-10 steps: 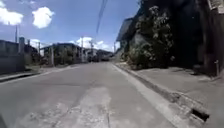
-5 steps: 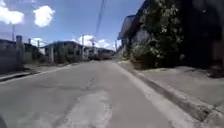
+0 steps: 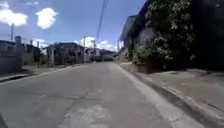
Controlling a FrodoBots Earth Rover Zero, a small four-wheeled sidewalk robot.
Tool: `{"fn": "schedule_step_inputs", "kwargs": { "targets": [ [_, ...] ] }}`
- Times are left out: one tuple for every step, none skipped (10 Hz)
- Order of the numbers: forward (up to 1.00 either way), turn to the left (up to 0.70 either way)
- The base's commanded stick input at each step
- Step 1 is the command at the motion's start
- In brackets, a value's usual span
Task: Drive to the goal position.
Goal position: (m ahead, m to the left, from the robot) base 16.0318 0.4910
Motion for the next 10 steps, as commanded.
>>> {"fn": "schedule_step_inputs", "kwargs": {
  "targets": [
    [0.85, 0.00],
    [0.85, 0.00],
    [0.85, 0.00],
    [0.85, 0.00],
    [0.85, 0.00],
    [0.85, 0.00],
    [0.85, 0.00],
    [0.85, 0.00],
    [0.85, 0.02],
    [0.85, 0.11]
  ]
}}
